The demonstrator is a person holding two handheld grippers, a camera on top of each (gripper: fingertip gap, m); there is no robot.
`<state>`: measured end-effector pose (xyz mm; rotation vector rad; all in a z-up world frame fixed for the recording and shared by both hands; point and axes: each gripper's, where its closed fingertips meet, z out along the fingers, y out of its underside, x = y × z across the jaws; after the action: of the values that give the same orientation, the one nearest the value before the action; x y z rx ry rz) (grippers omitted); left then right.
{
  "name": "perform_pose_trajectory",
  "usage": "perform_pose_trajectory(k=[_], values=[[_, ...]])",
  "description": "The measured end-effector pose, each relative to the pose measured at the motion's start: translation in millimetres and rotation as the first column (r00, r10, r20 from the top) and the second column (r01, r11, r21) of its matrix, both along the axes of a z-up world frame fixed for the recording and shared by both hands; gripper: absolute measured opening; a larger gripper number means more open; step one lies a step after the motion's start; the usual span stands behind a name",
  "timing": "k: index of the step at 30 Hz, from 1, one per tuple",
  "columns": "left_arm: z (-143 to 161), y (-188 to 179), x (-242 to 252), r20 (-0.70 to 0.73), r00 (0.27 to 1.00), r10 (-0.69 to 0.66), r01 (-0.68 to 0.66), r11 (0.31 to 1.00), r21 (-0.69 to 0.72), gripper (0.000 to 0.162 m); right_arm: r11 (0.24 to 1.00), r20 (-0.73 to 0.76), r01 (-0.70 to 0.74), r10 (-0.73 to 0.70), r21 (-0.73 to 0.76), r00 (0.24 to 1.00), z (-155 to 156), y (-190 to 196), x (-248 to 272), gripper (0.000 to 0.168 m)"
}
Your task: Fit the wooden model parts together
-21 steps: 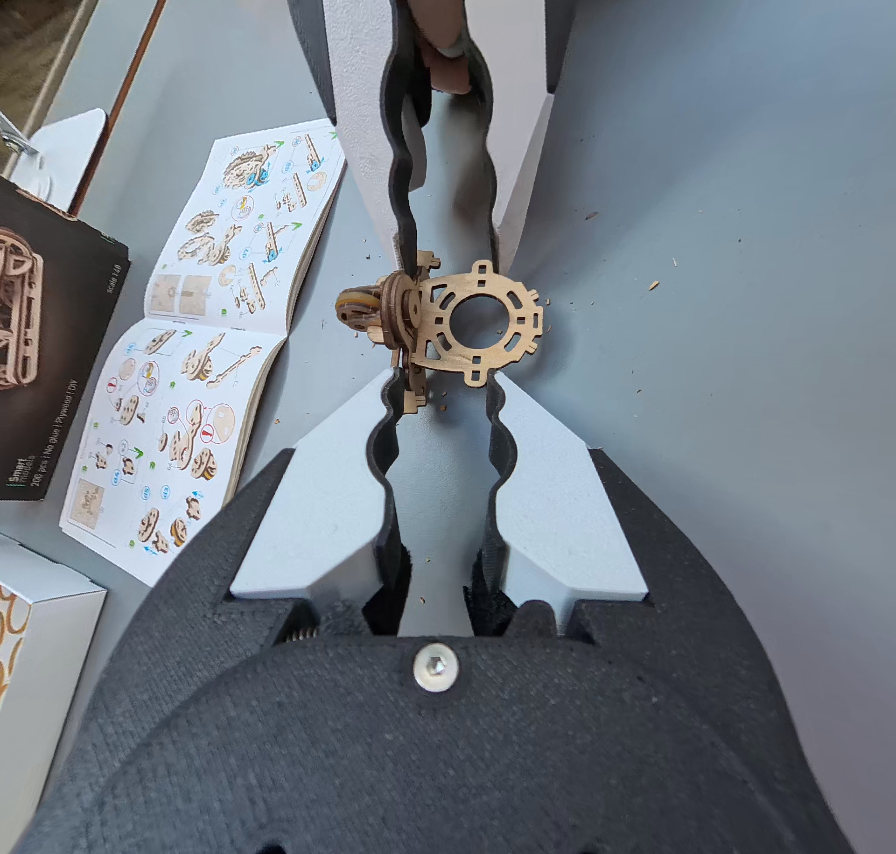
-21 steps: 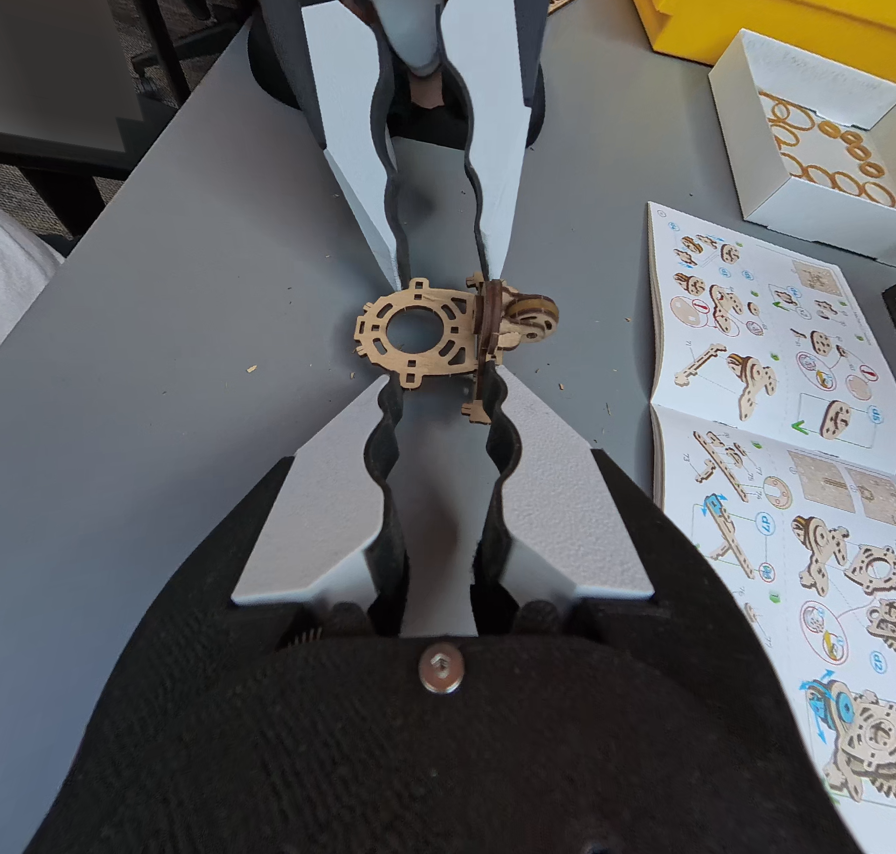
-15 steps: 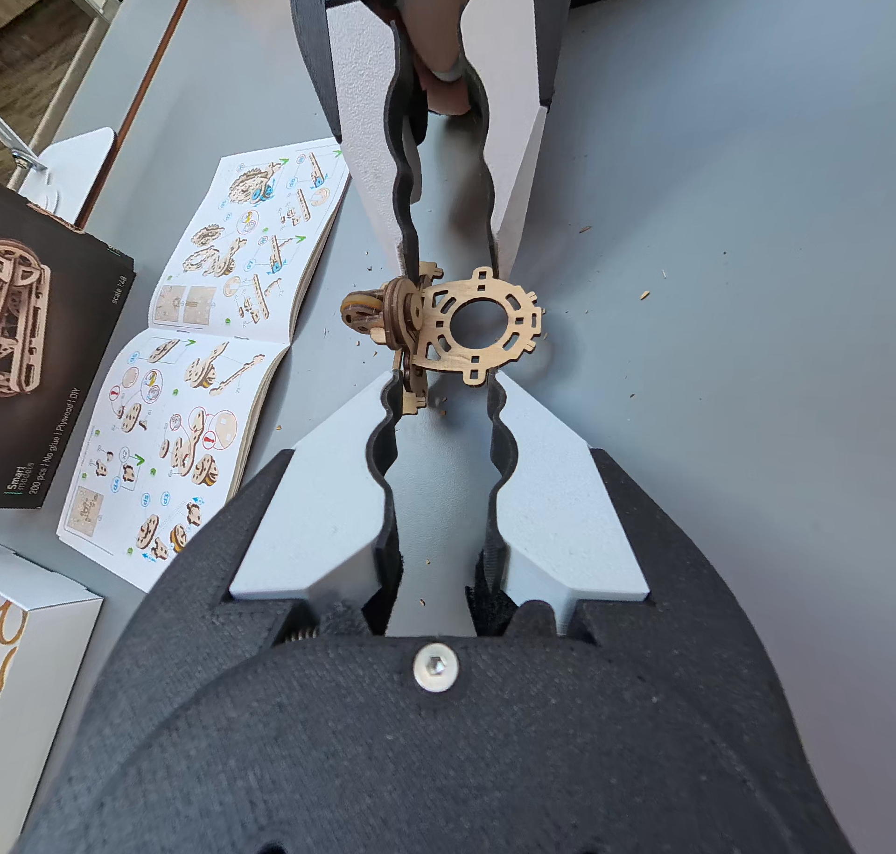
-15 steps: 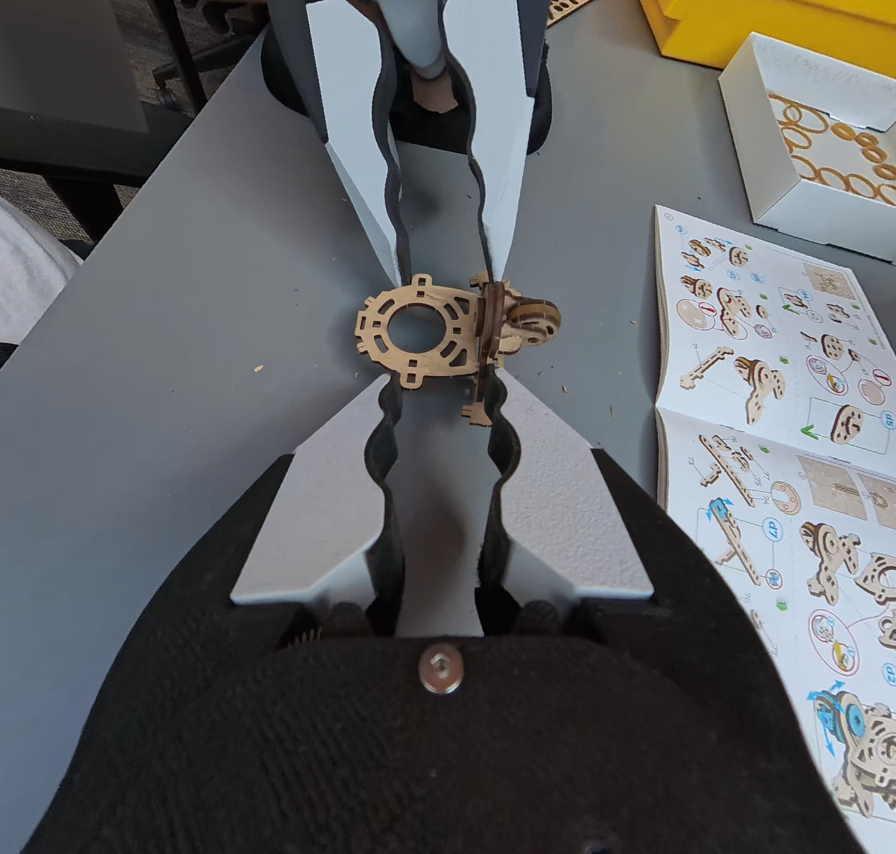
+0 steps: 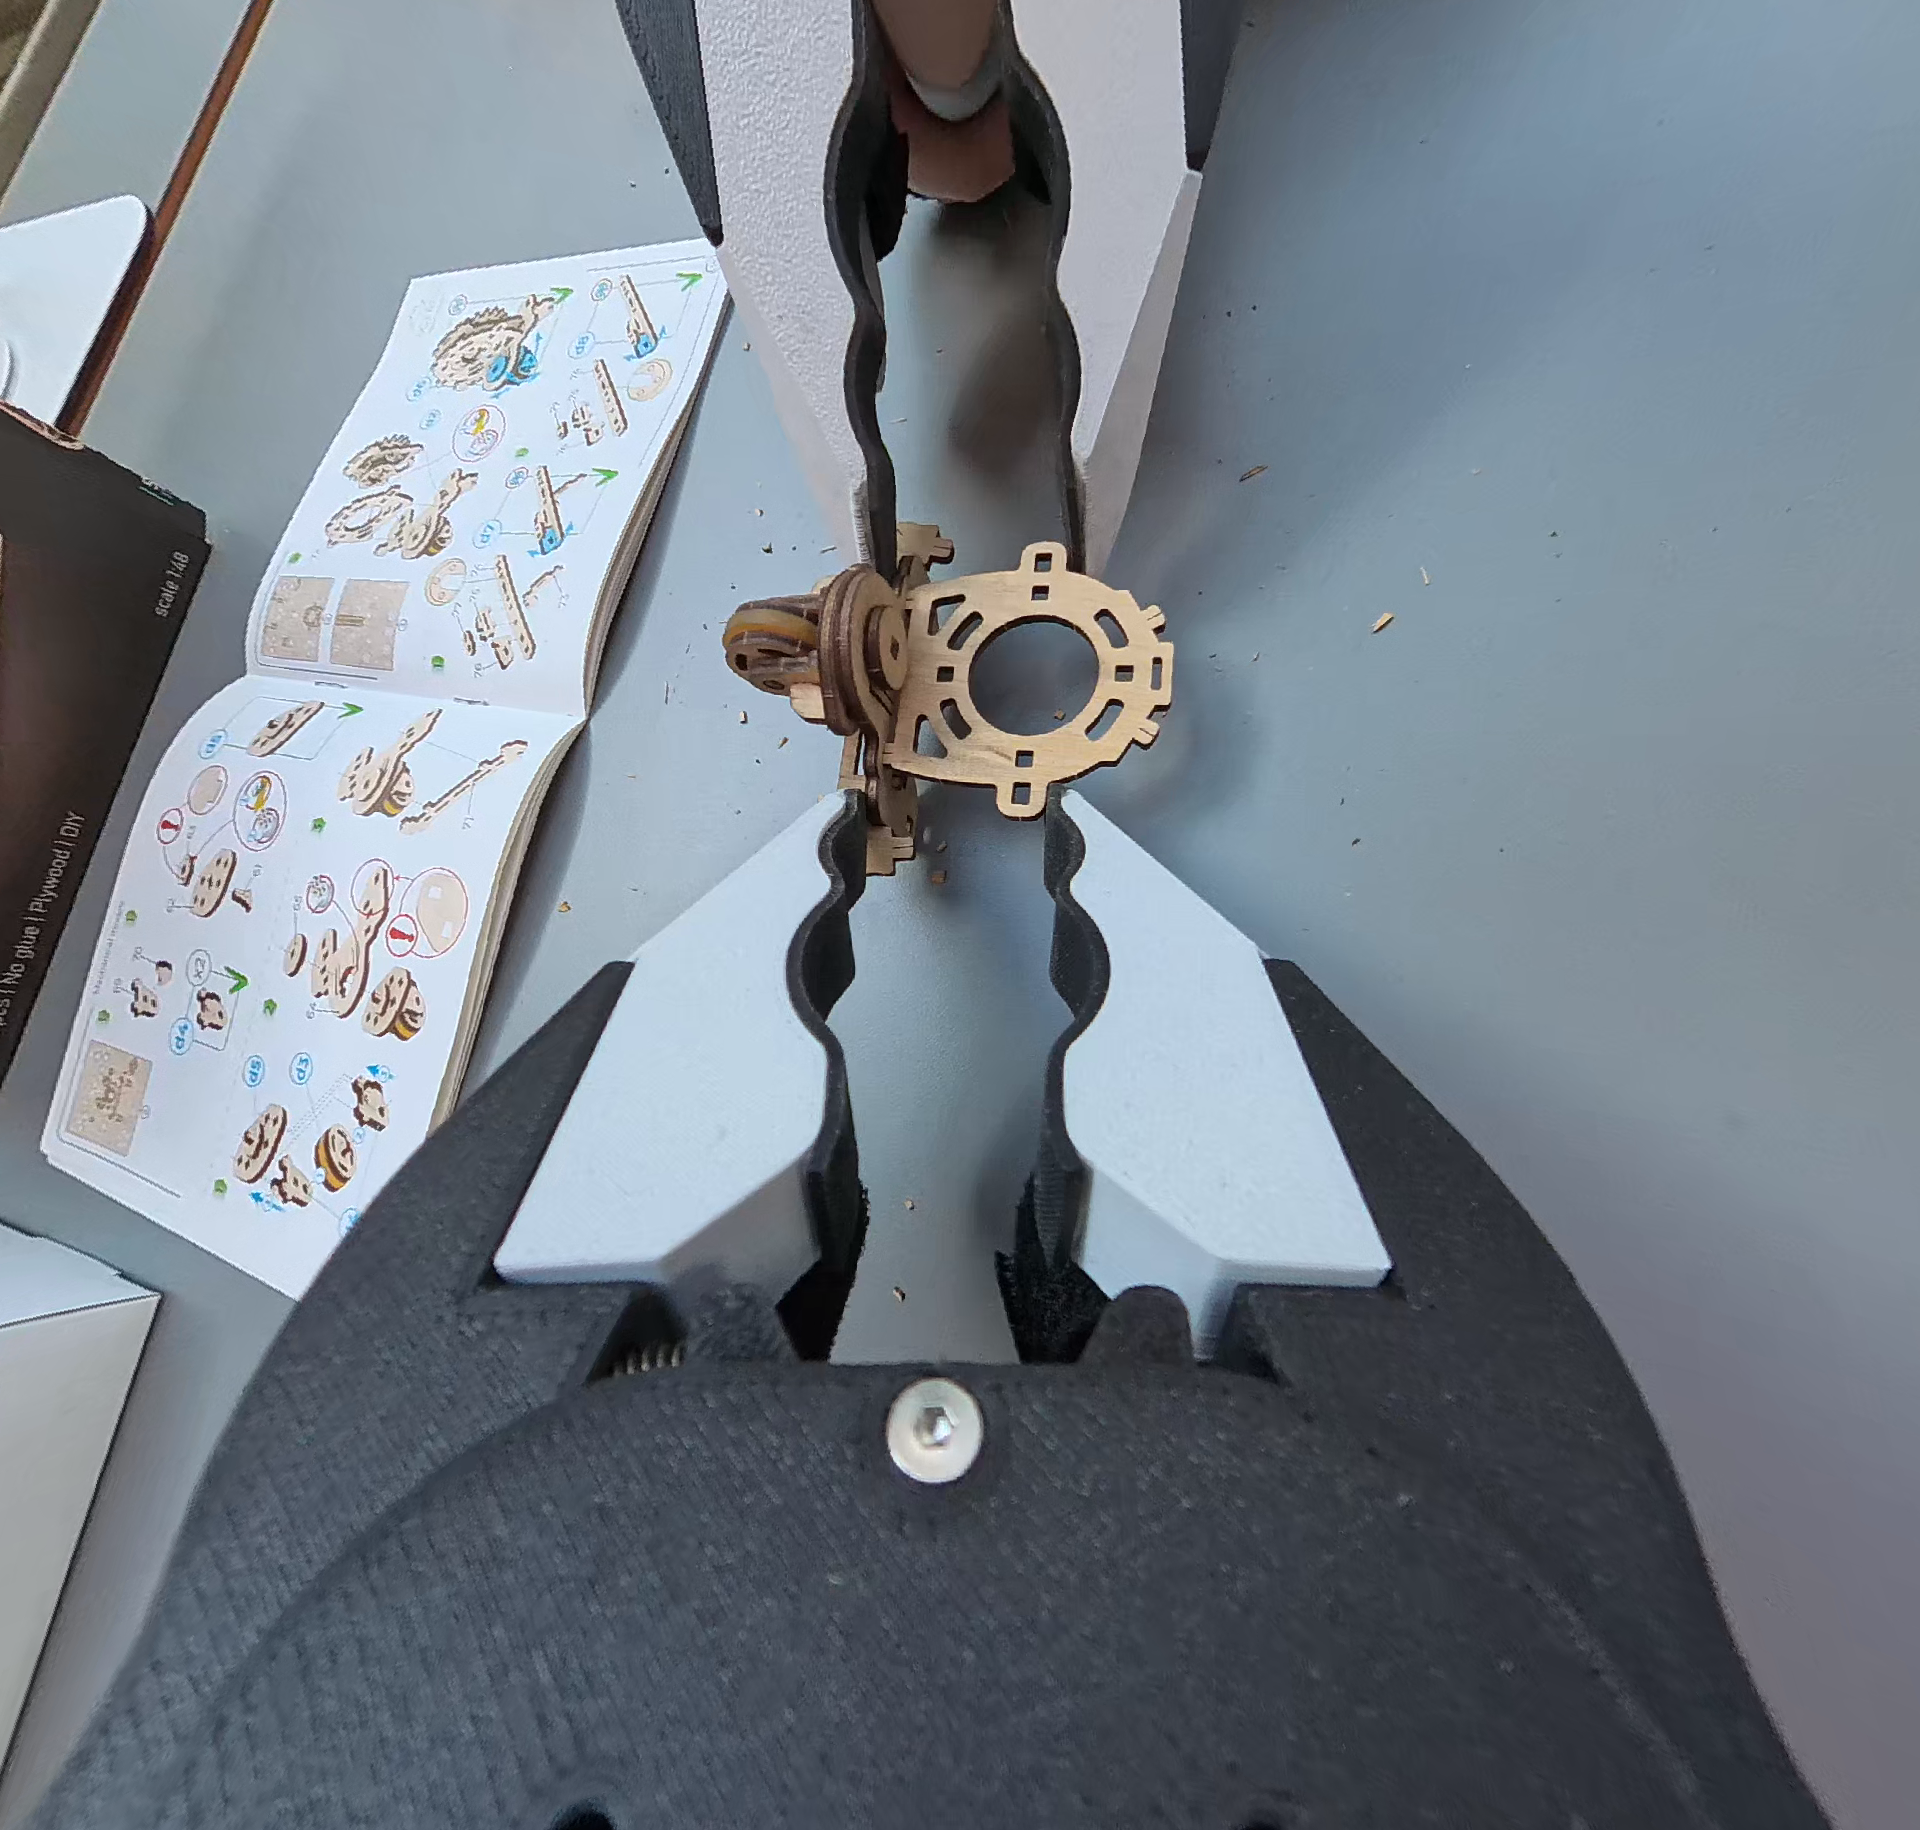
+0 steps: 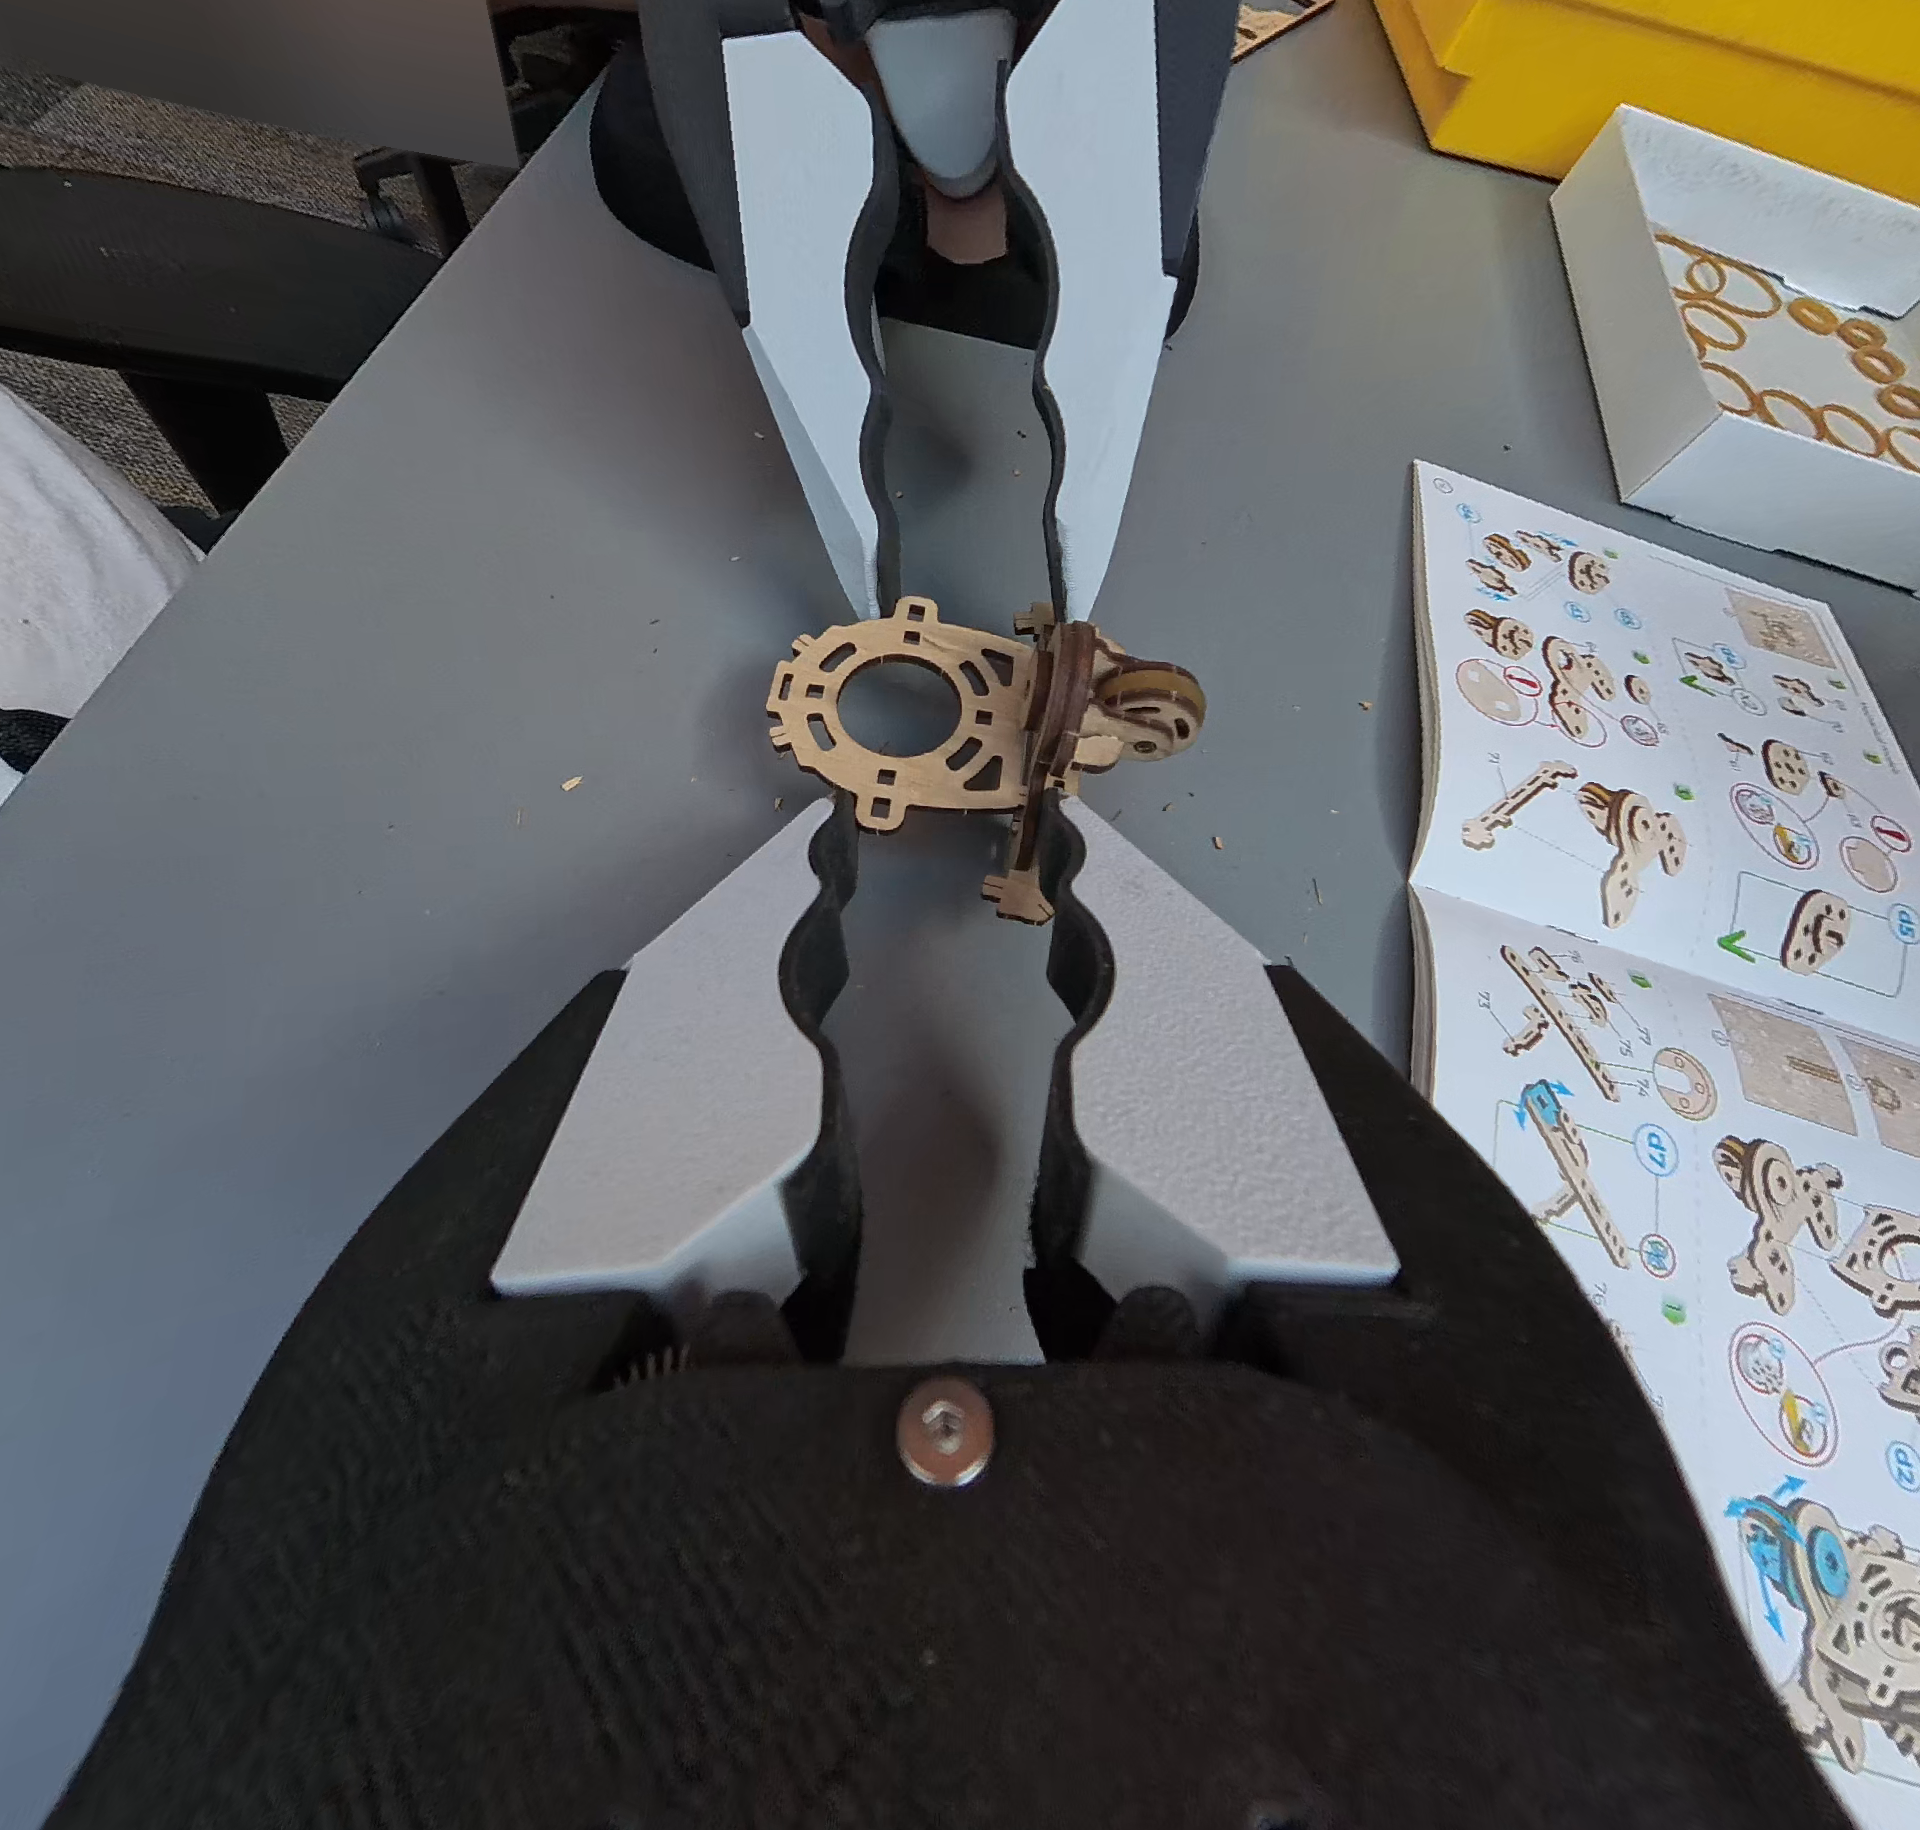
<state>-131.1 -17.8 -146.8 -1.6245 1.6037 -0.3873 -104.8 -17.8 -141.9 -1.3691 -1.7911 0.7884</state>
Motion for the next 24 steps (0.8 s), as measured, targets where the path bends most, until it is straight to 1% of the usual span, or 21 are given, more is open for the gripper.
perform_pose_trajectory(k=[3, 5, 13, 18, 24], values=[[-0.4, 0.7, -0.4, -0.005, 1.0, 0.004, -0.004, 1.0, 0.03, 0.032, 1.0, 0.011, -0.006, 0.007, -0.016, 1.0, -1.4, -0.6, 0.2, 0.038], [-0.5, 0.8, -0.3, -0.006, 1.0, 0.005, -0.005, 0.999, 0.033, 0.032, 1.0, 0.01, 0.001, 0.0, -0.014, 1.0, -1.1, 0.7, 0.2, 0.035], [-0.6, 0.9, -0.5, -0.001, 1.0, 0.012, -0.012, 1.0, 0.016, 0.032, 1.0, 0.007, 0.006, -0.006, 0.007, 1.0, -1.5, 1.0, 0.2, 0.034], [-0.4, 0.8, -0.9, 0.01, 1.0, 0.014, -0.014, 0.999, -0.029, 0.031, 1.0, 0.004, 0.014, -0.014, 0.02, 1.0, -1.2, 0.4, -0.2, 0.034], [-0.9, 2.2, -1.1, 0.008, 1.0, 0.026, -0.026, 1.0, -0.016, 0.031, 0.999, 0.005, 0.026, -0.026, 0.02, 1.0, -1.4, 1.3, -0.2, 0.034]])
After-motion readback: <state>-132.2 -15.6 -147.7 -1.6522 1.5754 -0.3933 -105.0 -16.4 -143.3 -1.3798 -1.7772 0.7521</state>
